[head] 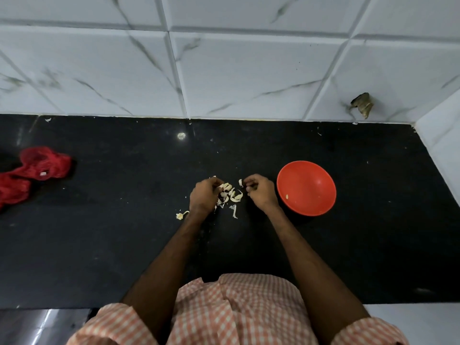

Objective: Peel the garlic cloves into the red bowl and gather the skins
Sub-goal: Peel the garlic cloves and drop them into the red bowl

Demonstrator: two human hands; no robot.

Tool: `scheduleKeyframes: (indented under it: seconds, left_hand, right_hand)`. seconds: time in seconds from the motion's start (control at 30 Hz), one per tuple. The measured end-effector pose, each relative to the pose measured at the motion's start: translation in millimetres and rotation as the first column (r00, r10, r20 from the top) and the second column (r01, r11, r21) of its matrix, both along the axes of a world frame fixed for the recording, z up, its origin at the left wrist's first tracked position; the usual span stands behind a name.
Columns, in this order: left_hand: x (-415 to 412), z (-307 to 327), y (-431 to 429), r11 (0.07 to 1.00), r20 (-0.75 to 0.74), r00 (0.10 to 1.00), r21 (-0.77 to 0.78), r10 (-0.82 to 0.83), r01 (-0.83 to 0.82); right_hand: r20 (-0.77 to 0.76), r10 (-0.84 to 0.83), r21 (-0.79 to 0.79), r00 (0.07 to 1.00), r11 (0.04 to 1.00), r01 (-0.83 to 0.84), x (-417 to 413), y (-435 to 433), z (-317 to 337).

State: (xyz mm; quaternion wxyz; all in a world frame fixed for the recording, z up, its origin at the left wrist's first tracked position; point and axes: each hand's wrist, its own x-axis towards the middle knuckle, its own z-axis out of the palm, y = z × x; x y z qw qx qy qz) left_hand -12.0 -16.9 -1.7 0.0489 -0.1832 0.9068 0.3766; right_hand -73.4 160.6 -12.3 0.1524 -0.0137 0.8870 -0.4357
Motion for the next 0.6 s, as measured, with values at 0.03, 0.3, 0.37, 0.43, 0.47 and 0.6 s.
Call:
scheduleKeyframes:
  seconds: [0.03, 0.3, 0.37, 0.43, 0.47, 0.6]
  left_hand:
    - [0, 1, -1, 1.000, 0.004, 1.000, 0.012, 0.012, -0.012]
    - [0, 4, 1, 1.000, -0.017, 1.000, -0.007, -0.005, 0.005]
    - [-1, 4, 2, 0.997, -0.029, 0.998, -0.051, -0.052, 0.050]
    - [-2, 5, 2, 0.996, -0.028, 0.997, -0.064, -0.070, 0.068]
    - [-3, 4, 2, 0.996, -0.022, 0.997, -0.057, -0.071, 0.070]
    - [-3, 1, 2, 0.997, 0.005, 0.998, -0.031, -0.068, 0.068]
  right_hand:
    - [0.041, -0.043, -0.071, 0.998, 0.996, 0.045, 0, 1, 1]
    - [0.329, -0.130, -0.490, 0.936, 0.823, 0.286, 10, -10, 12]
    - [0.373, -0.131, -0.525, 0.919, 0.786, 0.325, 11, -13, 15]
    - [0.413, -0.132, -0.556, 0.901, 0.747, 0.365, 12, -15, 18]
    - [0.435, -0.133, -0.567, 0.891, 0.728, 0.386, 12, -16, 19]
    - [0.506, -0.125, -0.570, 0.853, 0.694, 0.440, 10, -15, 17]
